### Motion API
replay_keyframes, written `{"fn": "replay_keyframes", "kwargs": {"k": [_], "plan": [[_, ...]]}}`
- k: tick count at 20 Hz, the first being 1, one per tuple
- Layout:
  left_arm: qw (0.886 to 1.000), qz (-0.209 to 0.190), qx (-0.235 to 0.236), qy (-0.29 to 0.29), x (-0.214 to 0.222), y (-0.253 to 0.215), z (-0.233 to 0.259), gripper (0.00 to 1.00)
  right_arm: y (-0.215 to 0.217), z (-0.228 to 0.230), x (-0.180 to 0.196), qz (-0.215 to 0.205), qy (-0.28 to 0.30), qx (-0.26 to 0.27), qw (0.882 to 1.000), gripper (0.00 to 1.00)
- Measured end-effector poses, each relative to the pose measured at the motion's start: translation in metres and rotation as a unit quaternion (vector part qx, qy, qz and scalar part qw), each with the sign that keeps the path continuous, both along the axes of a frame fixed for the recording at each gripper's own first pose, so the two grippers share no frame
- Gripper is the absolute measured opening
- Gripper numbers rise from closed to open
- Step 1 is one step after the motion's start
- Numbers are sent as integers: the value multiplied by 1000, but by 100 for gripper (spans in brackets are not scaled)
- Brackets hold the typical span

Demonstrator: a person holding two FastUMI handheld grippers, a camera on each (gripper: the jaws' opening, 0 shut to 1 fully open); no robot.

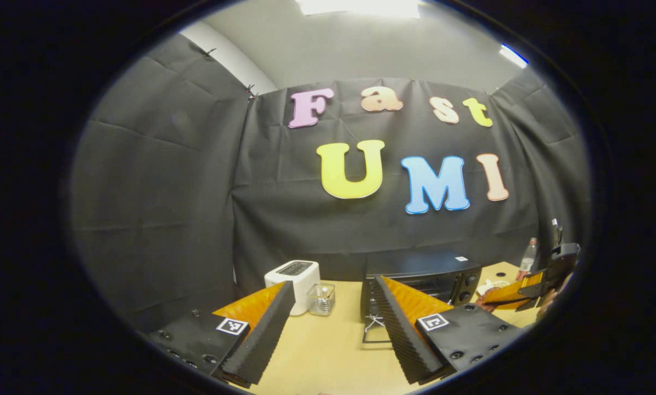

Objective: Open the electric oven with the left hand, put the food in, and close the electric oven.

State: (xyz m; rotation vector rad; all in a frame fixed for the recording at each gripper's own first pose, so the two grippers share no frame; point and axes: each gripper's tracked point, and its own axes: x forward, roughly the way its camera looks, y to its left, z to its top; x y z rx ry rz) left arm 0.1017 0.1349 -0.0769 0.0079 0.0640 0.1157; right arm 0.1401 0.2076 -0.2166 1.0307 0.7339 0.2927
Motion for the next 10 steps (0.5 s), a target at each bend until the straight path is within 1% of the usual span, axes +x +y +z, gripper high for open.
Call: {"fn": "replay_keyframes", "kwargs": {"k": [1,2,4,5,6,7,9,10], "plan": [[1000,2,0,3,2,6,-3,100,6,-1,7,-7,-8,-2,1000,8],[1000,3,2,5,5,12,-4,97,12,-3,17,-14,-14,-5,1000,8],[1000,6,7,9,8,22,-8,96,24,-7,35,-24,-24,-10,999,8],[1000,9,8,10,8,29,-9,96,31,-8,44,-26,-30,-11,999,8],[1000,13,8,12,8,34,-10,100,37,-8,53,-28,-39,-13,999,8],[1000,17,8,14,8,38,-12,96,43,-10,62,-28,-45,-17,998,8],[999,26,11,22,7,48,-19,96,56,-19,77,-23,-47,-21,998,7],[999,30,13,28,7,53,-22,100,61,-23,85,-23,-48,-20,998,7]]}}
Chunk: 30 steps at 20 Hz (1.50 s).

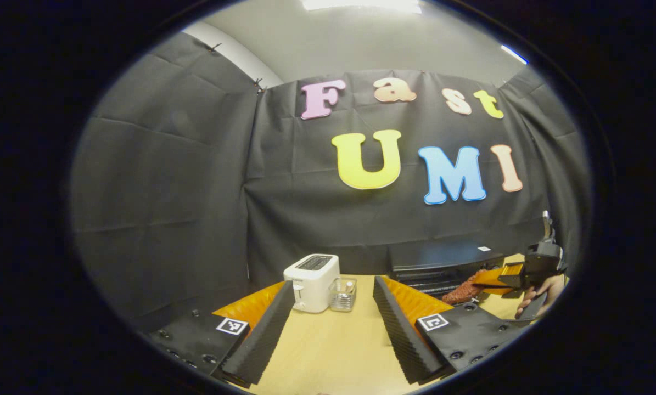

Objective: Open the electric oven with the left hand, put the food in, and close the electric oven.

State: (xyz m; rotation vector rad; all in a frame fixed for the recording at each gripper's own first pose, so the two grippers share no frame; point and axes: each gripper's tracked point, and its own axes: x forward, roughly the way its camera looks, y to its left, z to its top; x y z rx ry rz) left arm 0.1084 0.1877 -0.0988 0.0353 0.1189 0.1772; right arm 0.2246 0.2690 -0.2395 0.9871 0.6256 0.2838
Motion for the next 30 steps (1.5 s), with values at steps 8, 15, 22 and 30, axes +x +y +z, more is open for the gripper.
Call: {"fn": "replay_keyframes", "kwargs": {"k": [8,15,22,30], "plan": [[999,34,18,30,-17,29,-11,96,21,-29,48,-26,-7,6,1000,8],[998,36,30,44,-17,28,-20,97,20,-51,66,-43,-1,-19,999,7],[998,44,26,45,-21,27,-25,97,2,-60,74,-46,-4,-110,993,34],[999,14,12,43,-10,-3,-33,97,-31,-24,52,-41,-62,-204,976,98]]}}
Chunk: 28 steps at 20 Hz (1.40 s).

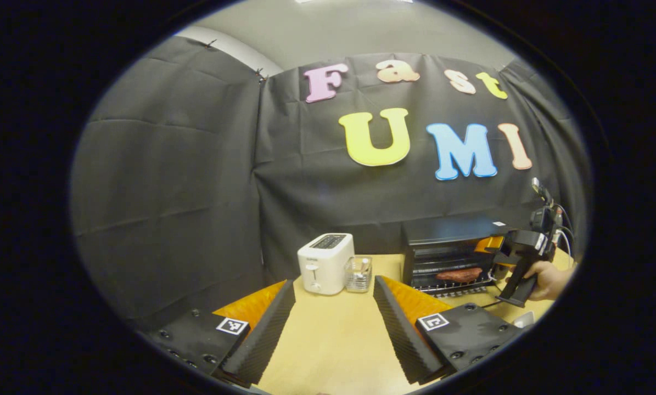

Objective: Open the electric oven with the left hand, put the food in, and close the electric oven.

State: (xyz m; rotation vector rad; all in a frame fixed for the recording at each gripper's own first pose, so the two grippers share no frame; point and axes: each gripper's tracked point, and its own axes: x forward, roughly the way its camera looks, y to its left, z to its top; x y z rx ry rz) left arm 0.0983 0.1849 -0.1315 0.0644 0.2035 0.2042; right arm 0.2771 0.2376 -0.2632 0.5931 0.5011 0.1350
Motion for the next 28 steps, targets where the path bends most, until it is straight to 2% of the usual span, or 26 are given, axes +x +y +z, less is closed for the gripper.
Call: {"fn": "replay_keyframes", "kwargs": {"k": [3,4,5,6,8,10,11,14,18,19,23,24,25,26,28], "plan": [[1000,-24,-11,-1,8,-21,-5,100,-13,28,-24,16,-31,-31,999,98],[999,-32,-15,-2,10,-30,-6,96,-19,40,-32,18,-43,-42,998,98],[999,-42,-21,0,14,-40,-9,100,-25,52,-41,16,-57,-54,997,98],[998,-50,-26,1,16,-48,-12,96,-33,63,-48,11,-70,-64,995,98],[997,-70,-36,9,21,-67,-21,96,-44,85,-63,8,-94,-79,992,98],[995,-92,-44,20,26,-88,-31,100,-57,102,-81,9,-115,-105,988,98],[993,-104,-47,25,29,-98,-36,96,-66,108,-90,7,-124,-123,985,98],[988,-138,-58,41,36,-128,-52,96,-90,122,-112,-3,-150,-174,973,98],[979,-170,-84,73,43,-160,-78,96,-118,137,-135,-34,-153,-193,969,98],[977,-176,-86,84,45,-168,-88,100,-126,144,-140,-46,-156,-196,967,98],[965,-198,-91,144,46,-193,-132,100,-148,161,-162,-69,-168,-235,955,97],[962,-201,-93,157,47,-198,-143,90,-151,164,-166,-71,-170,-243,952,97],[959,-205,-97,171,49,-204,-153,91,-156,161,-169,-71,-166,-251,951,98],[955,-209,-101,183,51,-210,-163,97,-160,157,-174,-72,-158,-257,951,97],[949,-212,-106,207,55,-219,-183,97,-171,150,-184,-79,-141,-261,952,98]]}}
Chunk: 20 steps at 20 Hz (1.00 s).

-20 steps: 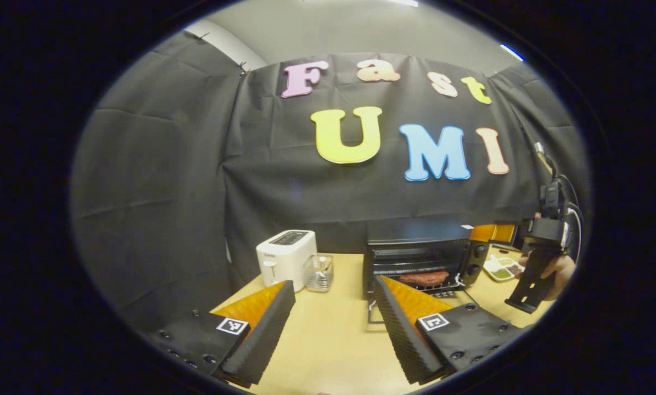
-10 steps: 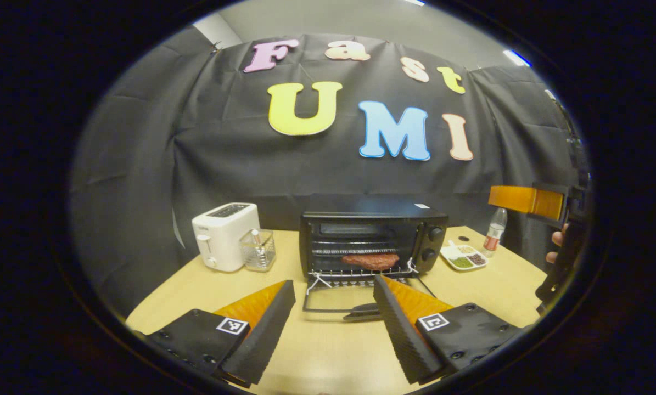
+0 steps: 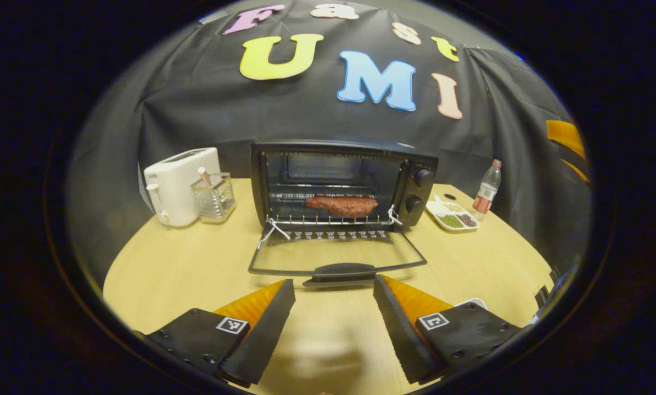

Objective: Open the electric oven with the left hand, put the food in, and close the electric oven.

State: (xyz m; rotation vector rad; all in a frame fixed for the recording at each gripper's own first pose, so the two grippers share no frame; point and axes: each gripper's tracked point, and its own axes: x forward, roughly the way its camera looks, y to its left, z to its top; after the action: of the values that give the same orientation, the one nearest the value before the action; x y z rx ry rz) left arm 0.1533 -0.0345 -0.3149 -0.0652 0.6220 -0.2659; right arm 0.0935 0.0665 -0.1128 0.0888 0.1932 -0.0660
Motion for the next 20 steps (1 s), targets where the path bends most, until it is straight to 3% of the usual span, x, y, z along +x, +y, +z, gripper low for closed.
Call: {"fn": "replay_keyframes", "kwargs": {"k": [10,13,20], "plan": [[997,-20,23,76,22,-28,-69,100,-40,-6,-22,-58,23,-30,998,97],[996,-14,31,77,29,-31,-77,97,-46,-4,-25,-64,26,-41,997,98],[997,6,36,61,29,-31,-72,100,-44,-2,-24,-57,26,-48,997,98]]}}
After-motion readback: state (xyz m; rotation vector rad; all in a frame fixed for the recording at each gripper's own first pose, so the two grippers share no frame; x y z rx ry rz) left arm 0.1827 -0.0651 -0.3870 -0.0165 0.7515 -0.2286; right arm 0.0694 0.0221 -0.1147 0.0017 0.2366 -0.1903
